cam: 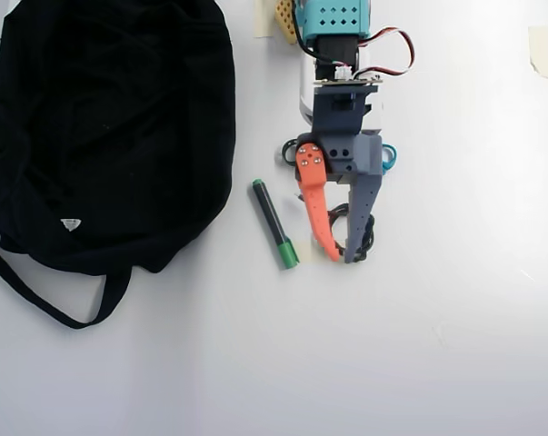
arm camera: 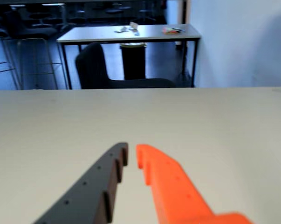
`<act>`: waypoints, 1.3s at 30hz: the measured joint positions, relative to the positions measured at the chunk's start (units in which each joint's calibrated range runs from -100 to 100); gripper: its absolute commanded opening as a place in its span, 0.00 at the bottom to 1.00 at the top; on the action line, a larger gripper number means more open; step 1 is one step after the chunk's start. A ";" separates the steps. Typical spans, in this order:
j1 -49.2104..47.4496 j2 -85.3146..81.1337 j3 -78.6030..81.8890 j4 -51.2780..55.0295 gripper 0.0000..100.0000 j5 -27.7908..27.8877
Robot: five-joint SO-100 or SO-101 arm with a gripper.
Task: Put the cable into the black bag
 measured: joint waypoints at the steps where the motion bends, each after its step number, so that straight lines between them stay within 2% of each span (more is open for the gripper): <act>1: 0.15 0.00 0.00 0.00 0.03 0.00; 8: -0.29 0.00 0.00 0.34 0.03 0.00; 19: -0.44 0.00 -0.63 7.04 0.03 0.00; 33: -3.82 -4.23 -6.76 47.32 0.02 -0.15; 39: -4.92 -4.23 -6.76 60.88 0.02 -0.29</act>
